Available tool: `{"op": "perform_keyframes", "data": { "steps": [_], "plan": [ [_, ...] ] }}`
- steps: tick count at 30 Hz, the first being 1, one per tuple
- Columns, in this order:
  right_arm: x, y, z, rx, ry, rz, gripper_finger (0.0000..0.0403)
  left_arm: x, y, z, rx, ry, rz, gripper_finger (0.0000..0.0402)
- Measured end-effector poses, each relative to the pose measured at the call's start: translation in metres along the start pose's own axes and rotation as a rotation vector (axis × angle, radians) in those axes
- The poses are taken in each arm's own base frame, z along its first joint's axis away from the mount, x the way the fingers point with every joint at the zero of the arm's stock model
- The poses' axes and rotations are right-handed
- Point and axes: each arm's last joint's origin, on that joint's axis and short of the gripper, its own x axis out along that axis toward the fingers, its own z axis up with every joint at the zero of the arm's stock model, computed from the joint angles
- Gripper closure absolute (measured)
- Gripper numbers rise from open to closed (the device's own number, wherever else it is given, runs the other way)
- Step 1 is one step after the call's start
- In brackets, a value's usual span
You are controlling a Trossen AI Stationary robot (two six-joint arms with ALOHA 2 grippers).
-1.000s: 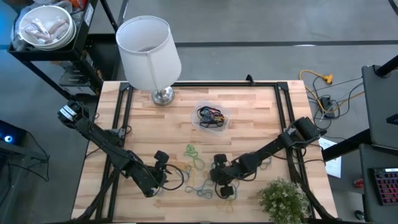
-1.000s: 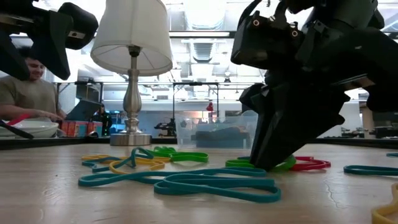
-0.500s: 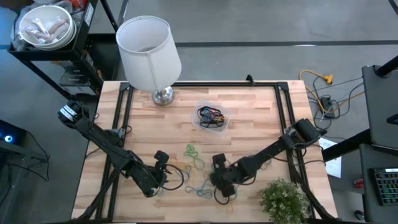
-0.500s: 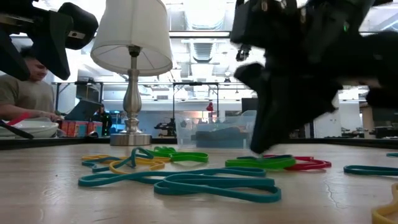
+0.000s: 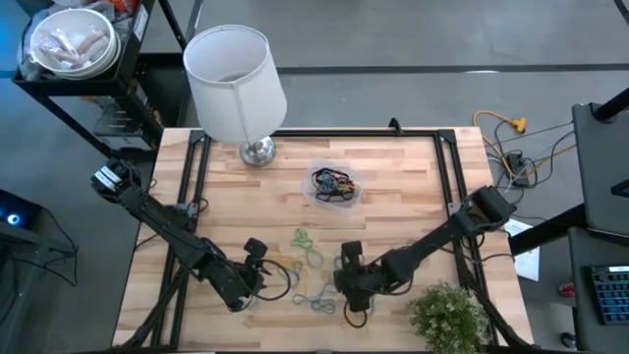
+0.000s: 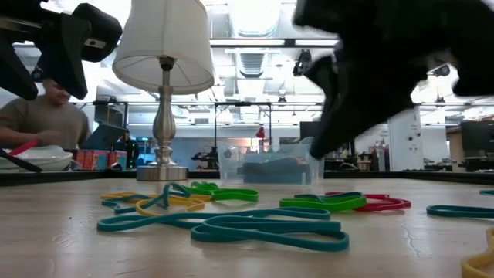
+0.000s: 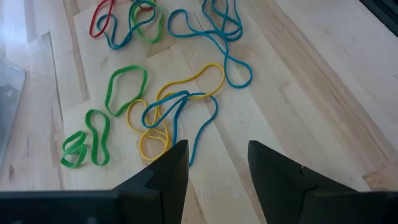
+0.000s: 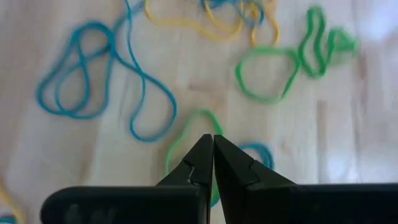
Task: Pick and place rubber bands into bin
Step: Put the blue rubber bands into the bin
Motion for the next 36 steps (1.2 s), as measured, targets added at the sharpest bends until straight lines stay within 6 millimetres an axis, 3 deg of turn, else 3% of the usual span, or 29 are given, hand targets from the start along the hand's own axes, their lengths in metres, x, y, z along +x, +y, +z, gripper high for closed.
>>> {"op": "perform_keyframes", "data": {
  "steps": [5,18,36],
  "plan": [
    [0.009,-0.008,-0.012,0.069,0.046,-0.021,0.0384,0.001,0.0,-0.002,0.003,0.007,0.001,0.0251],
    [0.015,-0.012,-0.021,0.125,0.077,0.016,0.029,0.001,0.0,-0.002,0.002,0.004,0.0,0.0251],
    [0.009,-0.022,-0.034,0.17,0.188,-0.044,0.0302,0.001,0.0,-0.002,0.002,0.005,0.001,0.0251]
  ]
}}
